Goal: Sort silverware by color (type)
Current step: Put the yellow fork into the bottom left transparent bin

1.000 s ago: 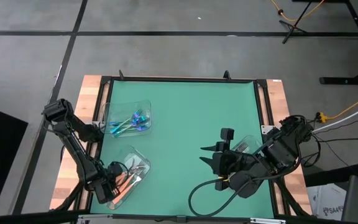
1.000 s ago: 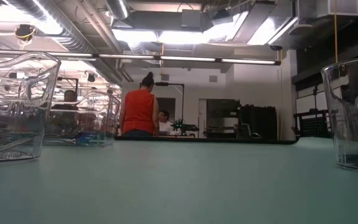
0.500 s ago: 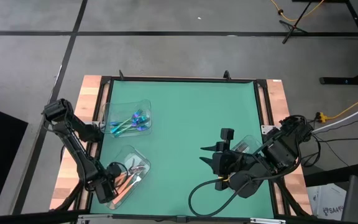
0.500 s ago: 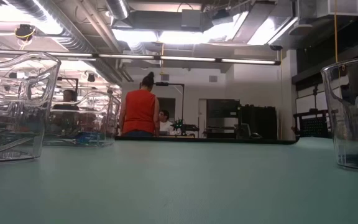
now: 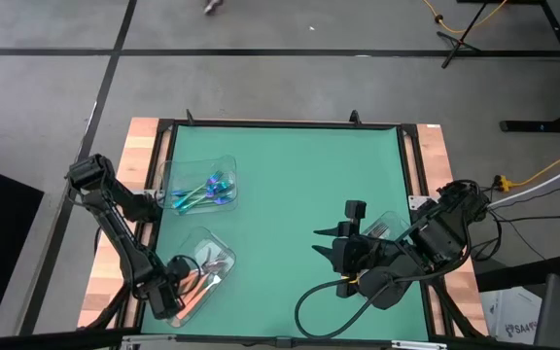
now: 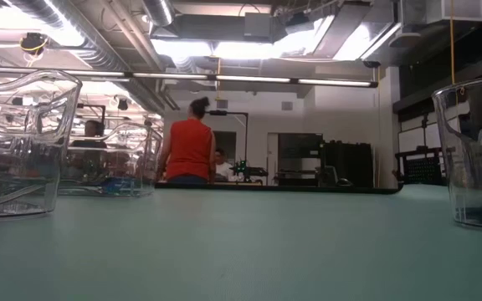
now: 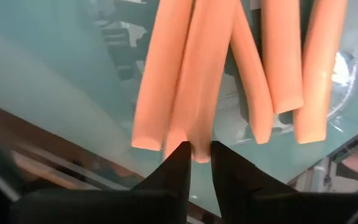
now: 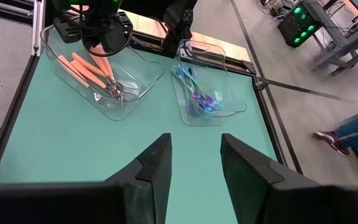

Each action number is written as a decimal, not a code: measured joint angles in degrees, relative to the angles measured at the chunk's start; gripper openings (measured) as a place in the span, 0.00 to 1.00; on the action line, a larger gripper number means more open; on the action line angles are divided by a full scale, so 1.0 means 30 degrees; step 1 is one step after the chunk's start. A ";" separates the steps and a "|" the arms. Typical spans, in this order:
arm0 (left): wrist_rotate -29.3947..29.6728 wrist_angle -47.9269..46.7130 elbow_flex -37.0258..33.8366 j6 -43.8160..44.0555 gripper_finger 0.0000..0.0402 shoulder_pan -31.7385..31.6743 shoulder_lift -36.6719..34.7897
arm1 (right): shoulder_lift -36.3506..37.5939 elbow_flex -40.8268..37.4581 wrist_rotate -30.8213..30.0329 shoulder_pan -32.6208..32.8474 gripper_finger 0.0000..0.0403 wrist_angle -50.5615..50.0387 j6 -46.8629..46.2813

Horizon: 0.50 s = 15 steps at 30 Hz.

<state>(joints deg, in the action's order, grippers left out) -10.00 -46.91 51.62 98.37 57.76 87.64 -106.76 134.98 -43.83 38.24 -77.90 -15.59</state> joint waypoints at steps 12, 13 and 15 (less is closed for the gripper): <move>0.0341 0.1719 0.0000 -0.0847 0.08 0.0000 -0.0007 | -0.0001 0.0000 0.0007 0.0000 0.32 0.0004 0.0000; 0.0427 0.1688 0.0000 -0.0852 0.08 0.0000 -0.0007 | -0.0001 0.0000 0.0007 0.0000 0.32 0.0004 0.0000; 0.0616 0.1561 0.0000 -0.0845 0.08 0.0007 -0.0007 | -0.0001 0.0000 0.0001 0.0000 0.32 0.0003 0.0000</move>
<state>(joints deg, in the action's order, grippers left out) -8.15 -42.22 51.62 95.83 57.78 87.61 -106.76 134.98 -43.83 38.24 -77.89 -15.59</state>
